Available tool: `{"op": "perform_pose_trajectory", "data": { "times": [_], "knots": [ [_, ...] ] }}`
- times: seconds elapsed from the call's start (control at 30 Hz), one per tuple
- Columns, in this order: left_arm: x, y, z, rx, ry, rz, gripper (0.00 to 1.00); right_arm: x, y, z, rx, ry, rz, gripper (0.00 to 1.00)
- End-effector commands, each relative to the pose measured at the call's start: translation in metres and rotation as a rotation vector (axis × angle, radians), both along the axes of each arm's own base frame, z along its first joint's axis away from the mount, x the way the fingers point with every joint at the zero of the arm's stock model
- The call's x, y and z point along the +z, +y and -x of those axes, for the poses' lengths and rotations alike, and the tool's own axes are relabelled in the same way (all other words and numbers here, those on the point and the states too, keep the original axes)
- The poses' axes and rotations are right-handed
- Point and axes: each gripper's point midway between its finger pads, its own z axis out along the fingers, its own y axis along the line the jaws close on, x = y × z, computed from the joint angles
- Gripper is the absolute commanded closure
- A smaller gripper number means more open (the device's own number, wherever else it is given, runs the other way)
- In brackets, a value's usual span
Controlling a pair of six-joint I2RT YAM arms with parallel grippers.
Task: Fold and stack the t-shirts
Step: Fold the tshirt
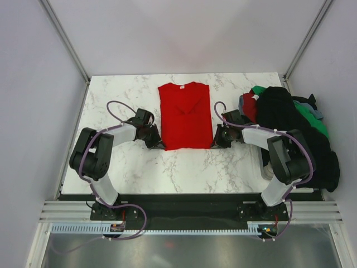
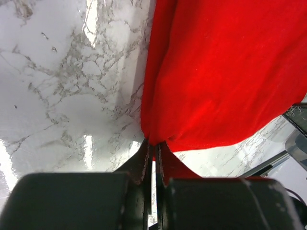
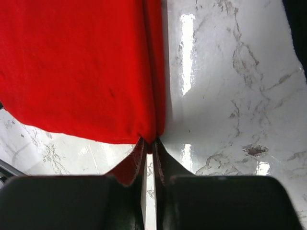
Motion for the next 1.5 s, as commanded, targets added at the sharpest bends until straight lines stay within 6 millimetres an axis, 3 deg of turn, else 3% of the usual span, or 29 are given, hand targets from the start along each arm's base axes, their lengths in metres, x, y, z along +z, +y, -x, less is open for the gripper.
{"op": "perform_pose_trajectory", "data": {
  "times": [0.0,0.07,0.2,0.33,0.53,0.67,0.73,0.83,0.87,0.93,0.97,1.03,1.07,1.17,1.23,1.3,1.33,1.4,1.43,1.47],
  "knots": [
    [-0.016,0.005,0.003,0.005,0.015,-0.049,0.98,-0.021,-0.009,0.009,0.015,0.041,0.061,0.92],
    [-0.014,0.005,0.004,0.003,0.010,-0.048,0.98,-0.020,-0.009,0.009,0.017,0.040,0.057,1.00],
    [0.005,0.003,0.010,-0.008,-0.023,-0.029,0.98,-0.010,-0.008,0.014,0.020,0.034,0.041,1.00],
    [0.017,0.005,0.035,-0.007,-0.026,-0.038,0.98,0.008,-0.011,0.027,0.018,0.023,0.024,1.00],
    [0.034,0.003,0.086,-0.027,-0.025,-0.049,0.98,0.051,-0.005,0.058,0.013,-0.022,-0.046,1.00],
    [0.061,0.001,0.117,-0.020,-0.028,-0.029,0.98,0.092,0.003,0.080,0.022,-0.097,-0.055,1.00],
    [0.085,0.005,0.128,-0.013,-0.057,-0.006,0.98,0.099,0.007,0.096,0.021,-0.090,-0.035,1.00],
    [0.115,0.011,0.134,0.005,-0.099,0.008,0.98,0.117,0.008,0.109,0.010,-0.116,-0.029,1.00],
    [0.122,0.013,0.134,0.004,-0.109,0.005,0.98,0.130,0.009,0.108,-0.005,-0.140,-0.046,1.00],
    [0.137,0.013,0.132,0.000,-0.123,0.002,0.98,0.138,0.004,0.109,-0.022,-0.148,-0.019,1.00],
    [0.142,0.013,0.131,-0.007,-0.128,-0.001,0.98,0.153,0.004,0.102,-0.025,-0.182,-0.017,1.00],
    [0.153,0.012,0.122,-0.001,-0.151,-0.012,0.98,0.159,-0.003,0.092,-0.044,-0.200,0.049,1.00],
    [0.155,0.014,0.119,0.000,-0.156,-0.023,0.98,0.175,0.000,0.083,-0.045,-0.237,0.048,1.00],
    [0.163,0.018,0.101,0.023,-0.172,-0.046,0.98,0.186,-0.002,0.061,-0.044,-0.270,0.125,1.00],
    [0.169,0.016,0.087,0.022,-0.181,-0.055,0.98,0.182,-0.002,0.047,-0.034,-0.271,0.178,1.00],
    [0.180,0.016,0.072,0.035,-0.204,-0.052,0.98,0.191,-0.002,0.031,-0.025,-0.299,0.197,1.00],
    [0.181,0.018,0.066,0.035,-0.207,-0.061,0.98,0.184,-0.001,0.022,-0.016,-0.282,0.218,1.00],
    [0.183,0.016,0.050,0.038,-0.204,-0.068,0.98,0.194,-0.003,0.002,-0.030,-0.300,0.218,1.00],
    [0.183,0.017,0.045,0.034,-0.205,-0.074,0.98,0.186,-0.003,-0.007,-0.015,-0.285,0.241,1.00],
    [0.182,0.019,0.037,0.041,-0.199,-0.081,0.98,0.194,-0.002,-0.018,-0.019,-0.303,0.235,1.00]
  ]
}}
